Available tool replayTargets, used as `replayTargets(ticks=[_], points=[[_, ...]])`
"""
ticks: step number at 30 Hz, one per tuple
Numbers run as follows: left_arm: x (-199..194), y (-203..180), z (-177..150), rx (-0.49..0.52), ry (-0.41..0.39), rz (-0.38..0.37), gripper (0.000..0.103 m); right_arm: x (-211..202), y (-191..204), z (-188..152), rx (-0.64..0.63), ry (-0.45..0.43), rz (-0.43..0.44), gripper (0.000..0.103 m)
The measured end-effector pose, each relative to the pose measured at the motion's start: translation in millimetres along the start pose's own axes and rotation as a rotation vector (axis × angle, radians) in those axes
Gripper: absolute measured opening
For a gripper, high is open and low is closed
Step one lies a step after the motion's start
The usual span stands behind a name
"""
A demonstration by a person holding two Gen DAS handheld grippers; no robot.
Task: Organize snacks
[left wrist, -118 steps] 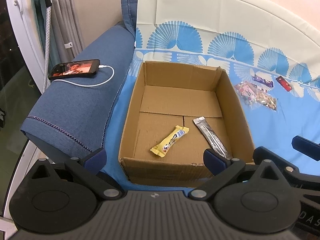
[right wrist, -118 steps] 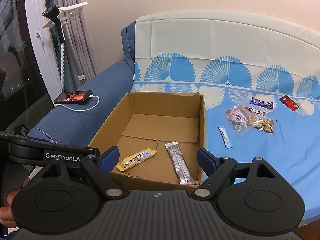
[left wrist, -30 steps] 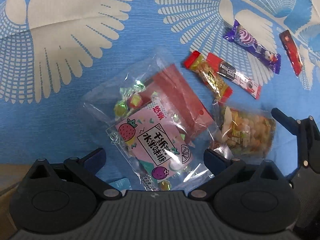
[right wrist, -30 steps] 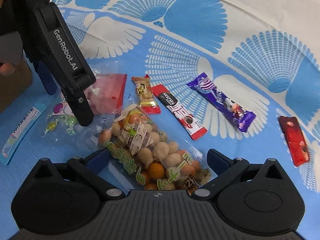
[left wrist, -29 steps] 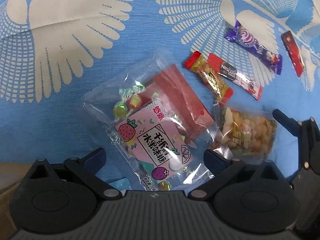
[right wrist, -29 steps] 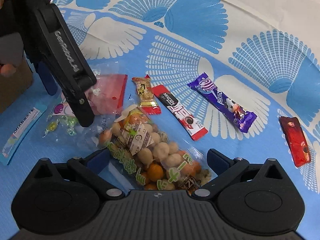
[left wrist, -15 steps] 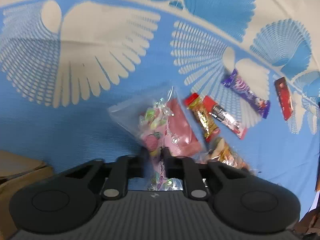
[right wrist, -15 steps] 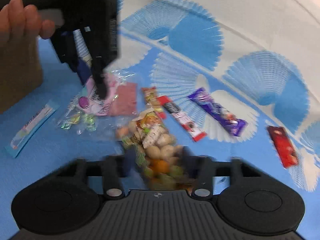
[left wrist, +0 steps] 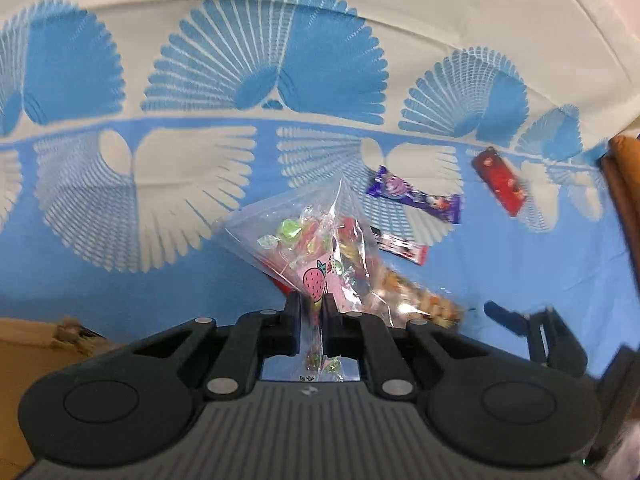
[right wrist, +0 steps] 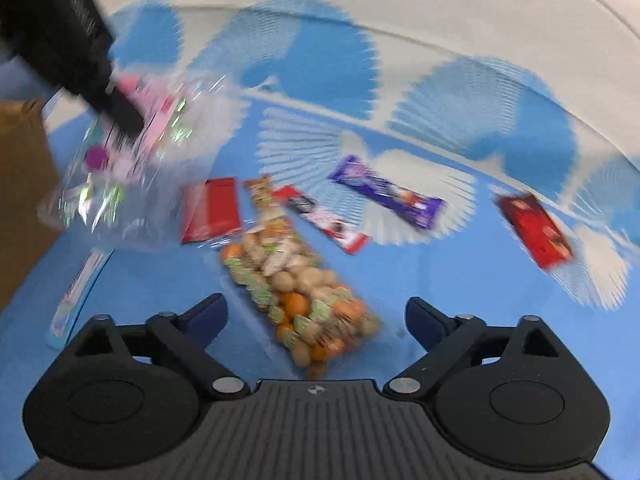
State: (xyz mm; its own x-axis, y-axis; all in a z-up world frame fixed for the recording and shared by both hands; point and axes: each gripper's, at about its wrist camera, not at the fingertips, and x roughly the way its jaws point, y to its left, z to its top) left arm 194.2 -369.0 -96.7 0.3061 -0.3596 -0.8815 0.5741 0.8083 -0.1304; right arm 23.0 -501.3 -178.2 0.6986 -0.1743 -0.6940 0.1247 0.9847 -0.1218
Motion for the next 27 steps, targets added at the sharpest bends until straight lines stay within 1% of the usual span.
replayTargets(ticks=[3,4,5,6,7,8,9,10,11,12,14,16,18,20,22,24,27], points=[[9,3,2,0.015,0.008,0.034,0.010,35,3,8,-0.074,0.108,0.022,0.099],[12,6,2,0.015,0.014,0.037,0.010,48,3,9,-0.091,0.144,0.015,0.103],[16,7,2,0.014,0.020,0.036,0.010,58,1,8,-0.088,0.147,0.023,0.103],[18,8,2,0.017,0.023,0.037,0.010,60,-2,9,-0.065,0.117,0.039,0.103],[20,8,1,0.023,0.024,0.042,0.010,65,-5,10,-0.039,0.115,0.034,0.101],[20,10,0,0.028,0.021,0.044,0.010,65,-5,9,-0.013,0.106,0.029,0.094],[20,10,-2,0.033,0.017,0.045,0.010,61,-3,9,-0.015,0.073,0.022,0.062],[19,10,-3,0.037,0.012,0.046,0.010,55,3,8,-0.046,0.047,-0.037,0.044],[17,10,-4,0.041,0.008,0.047,0.010,49,7,7,-0.045,0.049,-0.052,0.043],[13,10,-5,0.043,0.001,0.047,0.010,43,8,4,-0.021,0.049,-0.048,0.041],[3,8,-9,0.047,-0.010,0.044,0.010,23,11,-4,0.024,0.023,-0.057,0.040],[-12,6,-14,0.055,-0.021,0.037,0.010,-2,9,-7,0.085,-0.009,-0.094,0.036],[-31,1,-22,0.071,-0.041,0.030,0.010,-37,9,-13,0.170,-0.047,-0.124,0.032],[-51,-3,-32,0.079,-0.053,0.005,0.010,-72,13,-21,0.246,-0.085,-0.153,0.032],[-73,-7,-44,0.084,-0.060,-0.025,0.010,-109,24,-31,0.271,-0.123,-0.166,0.032],[-95,-11,-57,0.096,-0.073,-0.038,0.010,-138,36,-38,0.301,-0.150,-0.186,0.032],[-131,-11,-80,0.105,-0.091,-0.064,0.010,-179,52,-42,0.363,-0.185,-0.190,0.032]])
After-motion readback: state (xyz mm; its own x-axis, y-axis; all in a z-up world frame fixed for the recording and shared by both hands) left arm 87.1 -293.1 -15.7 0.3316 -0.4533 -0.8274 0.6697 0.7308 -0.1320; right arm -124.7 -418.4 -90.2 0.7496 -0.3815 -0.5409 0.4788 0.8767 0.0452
